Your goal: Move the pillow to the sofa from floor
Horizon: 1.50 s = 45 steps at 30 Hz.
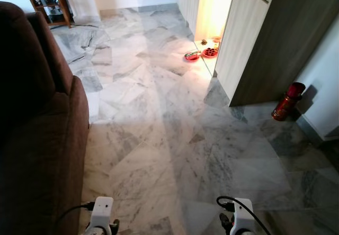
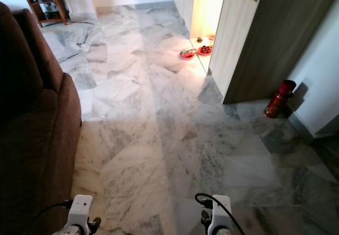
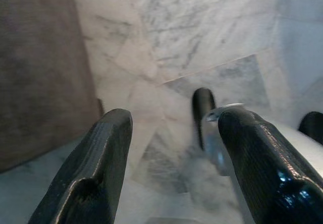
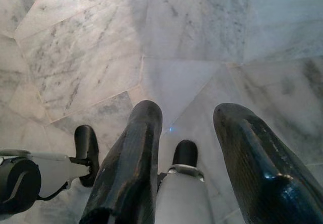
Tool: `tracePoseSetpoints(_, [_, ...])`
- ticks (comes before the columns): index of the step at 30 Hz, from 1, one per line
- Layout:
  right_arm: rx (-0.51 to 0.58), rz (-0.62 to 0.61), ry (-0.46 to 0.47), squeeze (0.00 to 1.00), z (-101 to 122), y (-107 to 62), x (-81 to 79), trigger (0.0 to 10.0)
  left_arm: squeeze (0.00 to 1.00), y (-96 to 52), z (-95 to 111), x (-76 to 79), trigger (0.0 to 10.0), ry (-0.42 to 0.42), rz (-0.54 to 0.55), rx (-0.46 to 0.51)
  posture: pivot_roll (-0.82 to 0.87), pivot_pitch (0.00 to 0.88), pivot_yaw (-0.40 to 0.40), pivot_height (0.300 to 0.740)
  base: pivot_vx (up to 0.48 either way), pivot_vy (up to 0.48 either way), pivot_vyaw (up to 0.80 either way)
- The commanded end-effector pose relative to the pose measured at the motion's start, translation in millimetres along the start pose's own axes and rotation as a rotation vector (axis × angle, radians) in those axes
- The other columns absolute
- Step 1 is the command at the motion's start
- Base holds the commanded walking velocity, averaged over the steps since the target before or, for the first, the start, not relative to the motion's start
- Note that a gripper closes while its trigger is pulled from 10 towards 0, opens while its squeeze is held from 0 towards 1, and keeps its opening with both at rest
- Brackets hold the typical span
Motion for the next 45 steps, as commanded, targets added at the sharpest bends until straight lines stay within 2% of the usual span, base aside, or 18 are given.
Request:
tracePoseSetpoints(1, [-0.011,-0.010,0.003,0.00,-4.1,-1.2,2.9,10.0,0.00,-1.4,-8.9,1.8,10.0,0.023,-0.010,-0.030,0.00,0.062,0.000,0.740,0.000,0.311,0.00])
tracePoseSetpoints(6, [-0.020,-0.016,-0.037,0.00,-7.9,-2.5,5.6,10.0,0.00,-2.3,-13.1,-0.6,10.0,0.024,-0.008,-0.040,0.00,0.075,0.003,0.740,0.000,0.313,0.32])
tracePoseSetpoints(11, [-0.023,-0.018,-0.016,0.00,-10.5,-3.2,5.8,10.0,0.00,-3.0,-16.4,-1.5,10.0,0.029,-0.009,-0.049,0.00,0.082,0.005,0.740,0.000,0.311,0.76])
tracePoseSetpoints(15, [-0.021,-0.020,0.017,0.00,-11.0,-3.2,5.3,10.0,0.00,-2.9,-16.2,-0.7,10.0,0.037,-0.012,-0.050,0.00,0.087,0.006,0.740,0.000,0.292,0.00])
tracePoseSetpoints(38, [-0.028,-0.016,0.021,0.00,-10.3,-2.2,2.3,10.0,0.00,-3.0,-16.0,6.3,10.0,0.099,-0.049,-0.043,0.00,0.087,0.007,0.740,0.000,0.000,0.00])
tracePoseSetpoints(45, [-0.024,-0.017,-0.019,0.00,-8.4,-2.1,3.7,10.0,0.00,-2.9,-15.3,6.9,10.0,0.108,-0.043,-0.039,0.00,0.089,0.006,0.740,0.000,0.000,0.11])
Point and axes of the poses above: a point about 5 cm out from each wrist's last joint towards the gripper, its own y axis pointing out of the wrist towards the gripper, its own z axis along the axis of the wrist's last joint, x = y × z, the point moved 1 cm from there along y, pointing out of the wrist towards the gripper, and after that the axes turned 9 degrees about y, right-handed, at the moved point
